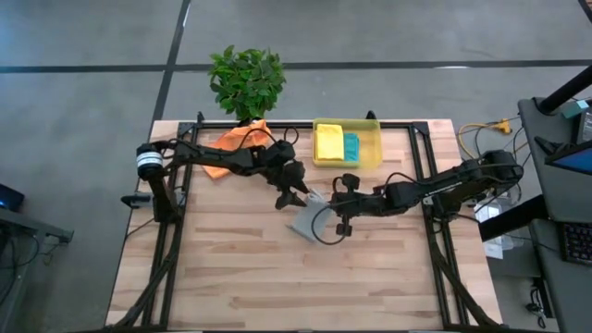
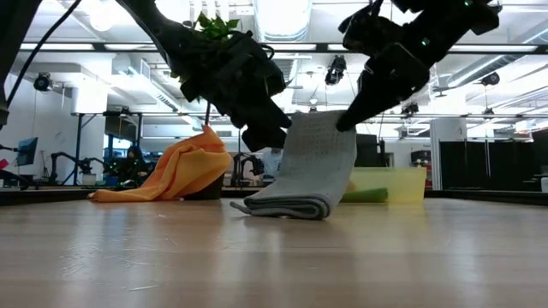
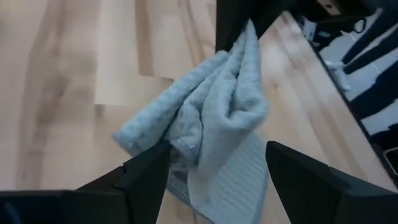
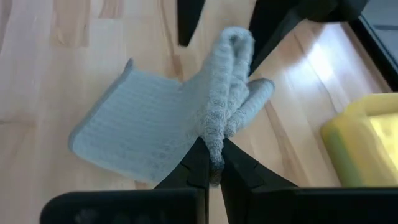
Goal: Fold microfiber towels
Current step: Put the folded gray microfiber towel into the yellow bin
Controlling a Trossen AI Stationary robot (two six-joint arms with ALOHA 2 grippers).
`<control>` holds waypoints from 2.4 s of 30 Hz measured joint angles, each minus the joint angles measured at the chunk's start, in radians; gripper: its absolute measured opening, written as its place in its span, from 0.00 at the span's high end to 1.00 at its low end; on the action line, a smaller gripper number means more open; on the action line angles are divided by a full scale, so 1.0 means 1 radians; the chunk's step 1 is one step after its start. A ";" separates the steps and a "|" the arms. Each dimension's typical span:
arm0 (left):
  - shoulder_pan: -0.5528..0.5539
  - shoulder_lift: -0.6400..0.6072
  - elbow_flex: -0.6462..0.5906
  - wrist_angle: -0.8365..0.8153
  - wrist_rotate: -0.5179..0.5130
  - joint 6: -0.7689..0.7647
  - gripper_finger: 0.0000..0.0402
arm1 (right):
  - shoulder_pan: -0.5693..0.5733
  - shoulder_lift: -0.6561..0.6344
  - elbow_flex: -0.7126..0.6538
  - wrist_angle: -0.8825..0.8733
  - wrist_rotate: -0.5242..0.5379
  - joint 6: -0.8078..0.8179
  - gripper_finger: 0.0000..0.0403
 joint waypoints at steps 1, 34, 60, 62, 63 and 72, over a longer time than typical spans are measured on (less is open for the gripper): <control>-0.002 0.000 0.000 0.000 0.010 0.000 0.37 | 0.001 0.000 0.006 -0.001 0.004 -0.006 0.97; -0.095 -0.064 0.008 0.008 -0.247 0.061 0.99 | -0.002 -0.037 0.036 -0.035 0.032 0.073 0.84; -0.198 -0.054 0.008 -0.078 -0.486 0.306 1.00 | -0.004 -0.035 -0.111 0.169 -0.074 0.518 0.37; -0.197 -0.050 0.008 -0.079 -0.485 0.298 1.00 | -0.005 -0.028 -0.112 0.161 -0.074 0.484 0.38; -0.195 -0.047 0.008 -0.079 -0.484 0.281 1.00 | -0.005 -0.028 -0.112 0.165 -0.074 0.482 0.39; -0.155 0.057 0.058 -0.051 -0.472 0.147 1.00 | 0.003 -0.056 -0.111 0.116 -0.076 0.553 0.43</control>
